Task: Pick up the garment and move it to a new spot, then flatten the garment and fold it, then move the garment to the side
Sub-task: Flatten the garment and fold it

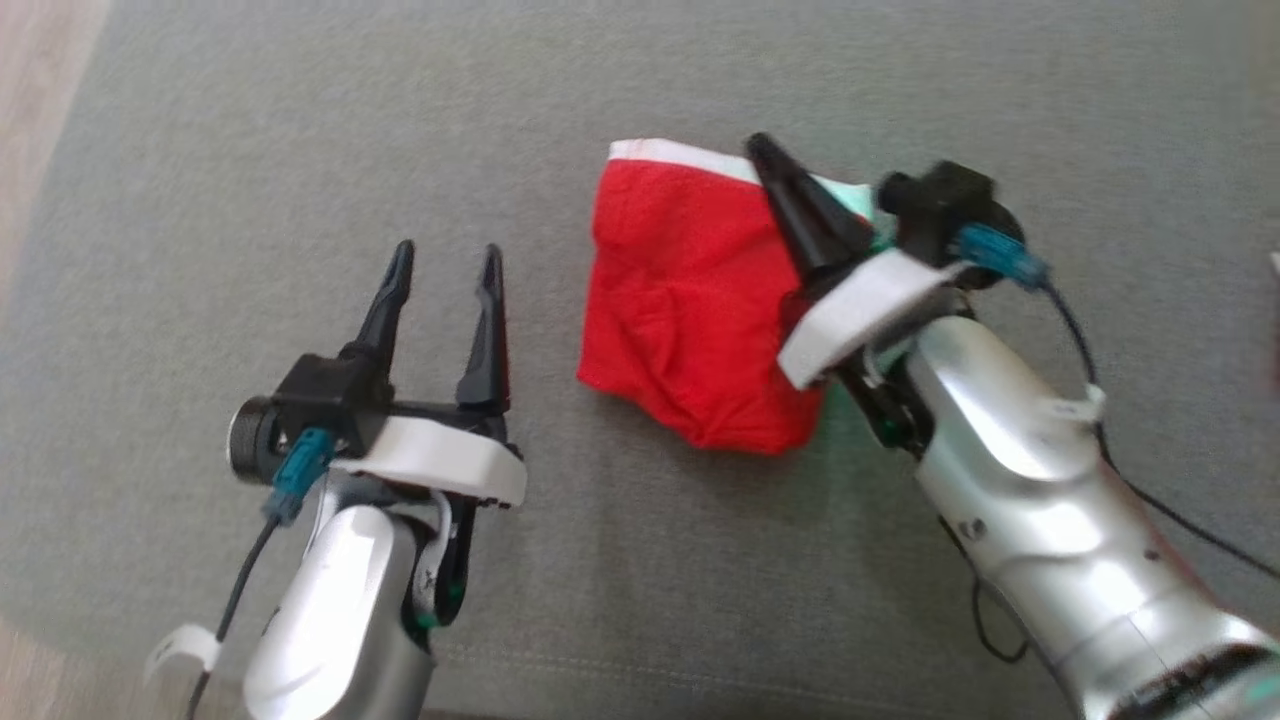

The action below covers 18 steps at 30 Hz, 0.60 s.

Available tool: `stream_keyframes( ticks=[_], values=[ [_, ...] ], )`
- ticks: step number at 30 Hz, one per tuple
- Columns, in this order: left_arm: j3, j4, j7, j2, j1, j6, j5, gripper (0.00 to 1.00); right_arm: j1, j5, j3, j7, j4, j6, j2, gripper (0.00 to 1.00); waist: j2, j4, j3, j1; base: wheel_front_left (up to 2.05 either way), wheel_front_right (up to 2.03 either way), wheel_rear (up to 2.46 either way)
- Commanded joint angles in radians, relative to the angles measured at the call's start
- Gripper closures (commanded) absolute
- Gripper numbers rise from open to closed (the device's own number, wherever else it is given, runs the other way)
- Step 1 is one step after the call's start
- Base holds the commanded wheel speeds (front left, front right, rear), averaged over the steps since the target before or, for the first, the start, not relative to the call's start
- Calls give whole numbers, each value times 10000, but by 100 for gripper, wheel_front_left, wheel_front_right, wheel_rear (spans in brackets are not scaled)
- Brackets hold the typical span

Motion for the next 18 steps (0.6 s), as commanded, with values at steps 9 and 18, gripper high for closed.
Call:
stream_keyframes(
  ticks=[9,18],
  values=[
    [715,-452,-121,403,407,75,245,0,2609,-1158,-2711,-109,-2829,-9,-455,0,0,-1057,-738,0,0,0,0],
    [873,-519,-122,674,935,55,239,0,5436,-2556,-5155,1197,-6224,-9,-175,0,0,-1558,-1355,0,0,0,0]
  ],
)
